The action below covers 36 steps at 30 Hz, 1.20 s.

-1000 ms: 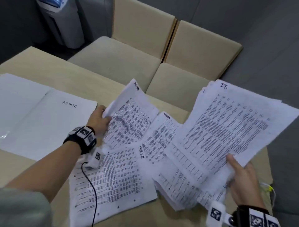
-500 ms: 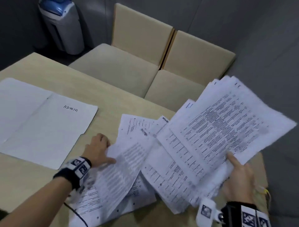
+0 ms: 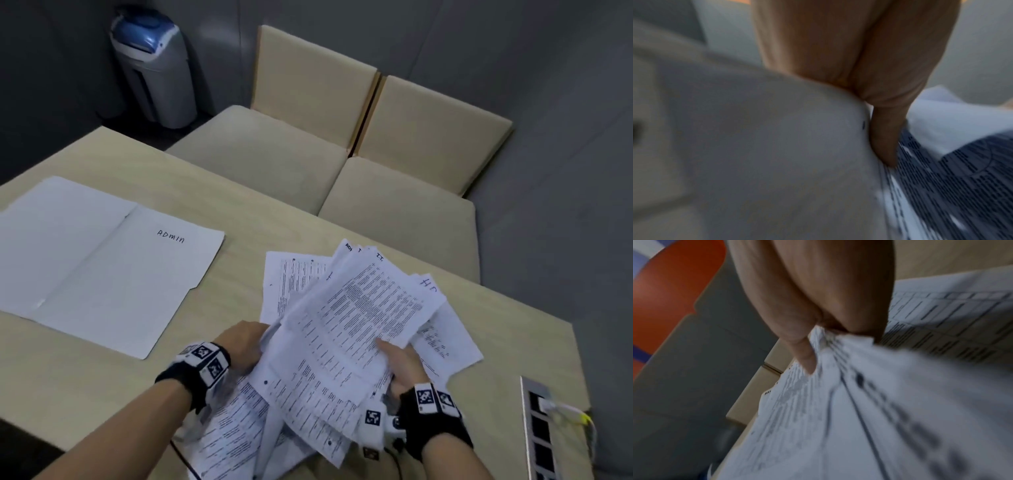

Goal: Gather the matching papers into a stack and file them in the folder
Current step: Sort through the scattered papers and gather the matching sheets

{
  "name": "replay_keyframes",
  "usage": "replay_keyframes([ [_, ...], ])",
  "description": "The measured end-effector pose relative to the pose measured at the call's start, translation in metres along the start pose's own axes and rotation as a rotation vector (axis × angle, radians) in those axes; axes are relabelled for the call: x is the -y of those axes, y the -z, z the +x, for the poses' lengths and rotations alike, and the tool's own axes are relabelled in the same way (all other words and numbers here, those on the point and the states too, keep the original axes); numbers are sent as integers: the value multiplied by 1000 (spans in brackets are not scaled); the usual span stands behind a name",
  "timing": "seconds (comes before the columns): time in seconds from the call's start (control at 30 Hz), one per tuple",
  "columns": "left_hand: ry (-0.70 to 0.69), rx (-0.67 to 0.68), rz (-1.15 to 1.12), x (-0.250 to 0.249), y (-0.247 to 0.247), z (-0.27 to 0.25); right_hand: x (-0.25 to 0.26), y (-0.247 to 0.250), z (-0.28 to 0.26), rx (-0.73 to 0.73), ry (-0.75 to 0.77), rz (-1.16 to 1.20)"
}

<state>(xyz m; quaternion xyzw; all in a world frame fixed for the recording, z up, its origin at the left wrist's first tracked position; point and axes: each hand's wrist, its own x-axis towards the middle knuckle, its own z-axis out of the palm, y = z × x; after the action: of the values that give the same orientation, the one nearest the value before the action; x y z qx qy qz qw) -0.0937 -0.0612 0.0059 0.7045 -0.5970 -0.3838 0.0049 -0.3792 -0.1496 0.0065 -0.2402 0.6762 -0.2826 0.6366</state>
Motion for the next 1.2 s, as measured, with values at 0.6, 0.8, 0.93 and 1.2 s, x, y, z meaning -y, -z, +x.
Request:
replay_keyframes([
  [0.6,-201,-201,-1144,4,143,-84,29,51,-32,-15,219,37],
  [0.8,-94,-132,-1131,-64,76,-26,9,29,-39,73,134,28],
  [0.93,178,-166,-802,-57,3,28,1,15,-34,61,31,117],
  [1.2,171,-232,-286,-76,-37,46,-4,-2,-34,-36,154,-331],
])
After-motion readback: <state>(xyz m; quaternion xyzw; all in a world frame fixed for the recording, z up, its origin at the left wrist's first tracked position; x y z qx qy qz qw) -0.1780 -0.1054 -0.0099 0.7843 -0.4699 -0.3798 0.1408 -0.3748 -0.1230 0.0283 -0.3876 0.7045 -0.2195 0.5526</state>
